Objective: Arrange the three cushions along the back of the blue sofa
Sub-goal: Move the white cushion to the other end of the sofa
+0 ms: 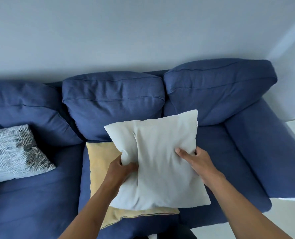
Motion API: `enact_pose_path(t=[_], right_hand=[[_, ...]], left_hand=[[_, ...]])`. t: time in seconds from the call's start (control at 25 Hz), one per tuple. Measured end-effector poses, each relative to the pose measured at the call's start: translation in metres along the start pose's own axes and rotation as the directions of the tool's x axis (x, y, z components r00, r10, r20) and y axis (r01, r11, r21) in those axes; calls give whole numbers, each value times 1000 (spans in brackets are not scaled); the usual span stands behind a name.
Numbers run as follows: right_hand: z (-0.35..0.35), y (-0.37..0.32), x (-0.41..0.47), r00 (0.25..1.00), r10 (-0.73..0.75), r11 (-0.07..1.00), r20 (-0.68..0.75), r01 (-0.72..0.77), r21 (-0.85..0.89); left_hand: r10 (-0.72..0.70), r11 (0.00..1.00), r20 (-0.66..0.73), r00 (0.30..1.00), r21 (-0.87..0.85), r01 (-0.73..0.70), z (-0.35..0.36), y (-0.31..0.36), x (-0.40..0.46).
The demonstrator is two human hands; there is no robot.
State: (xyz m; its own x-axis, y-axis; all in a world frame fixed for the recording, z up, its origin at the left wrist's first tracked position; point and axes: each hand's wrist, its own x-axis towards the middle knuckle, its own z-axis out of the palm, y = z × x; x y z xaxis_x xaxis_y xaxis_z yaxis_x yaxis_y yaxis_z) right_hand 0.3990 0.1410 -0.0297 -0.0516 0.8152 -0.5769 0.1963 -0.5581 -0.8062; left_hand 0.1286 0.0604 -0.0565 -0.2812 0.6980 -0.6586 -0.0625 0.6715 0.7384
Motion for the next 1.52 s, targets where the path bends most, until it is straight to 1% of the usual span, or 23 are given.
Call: enact_pose_path(t=[0.16, 0.36, 0.52, 0.6, 0.72, 0.84, 1.0, 1.2, 1.32, 1.4, 1.52], right_hand=[[-45, -7, -11, 998, -65, 998, -2, 65, 16], [-125, 9, 12, 993, -77, 997, -94, 79, 16], [-207, 21, 46, 995, -33, 999, -91, 33, 2], [-245, 27, 61, 996, 9, 999, -92, -6, 35], [-280, 33, 79, 991, 48, 997, -126, -41, 58], [-296, 29, 99, 984, 46, 992, -170, -26, 122], [-298, 19, 141, 972, 9, 986, -235, 30, 161], [-300, 19, 230, 959, -32, 990, -283, 70, 124], [-299, 27, 281, 950, -30, 992, -311, 67, 109], [-297, 39, 317, 948, -24, 994, -318, 56, 92], [-295, 65, 367, 955, 42, 999, -295, -31, 42]], left_hand=[[73, 997, 24, 997, 12, -73, 40, 25, -8], [124, 990, -12, 992, 65, -123, 120, 46, -14], [119, 983, -56, 991, 145, -110, 211, 52, -24], [98, 982, -50, 994, 168, -88, 254, 54, -20], [66, 991, -25, 997, 118, -63, 299, 62, -15], [58, 997, -32, 998, 58, -56, 321, 77, 0], [32, 999, -49, 998, 17, -32, 330, 85, 55], [80, 997, -72, 994, -4, -80, 354, 87, 150], [91, 996, -118, 989, -5, -93, 370, 83, 194], [74, 997, -140, 987, -9, -76, 382, 76, 226], [14, 999, -119, 993, 42, -9, 395, 58, 274]])
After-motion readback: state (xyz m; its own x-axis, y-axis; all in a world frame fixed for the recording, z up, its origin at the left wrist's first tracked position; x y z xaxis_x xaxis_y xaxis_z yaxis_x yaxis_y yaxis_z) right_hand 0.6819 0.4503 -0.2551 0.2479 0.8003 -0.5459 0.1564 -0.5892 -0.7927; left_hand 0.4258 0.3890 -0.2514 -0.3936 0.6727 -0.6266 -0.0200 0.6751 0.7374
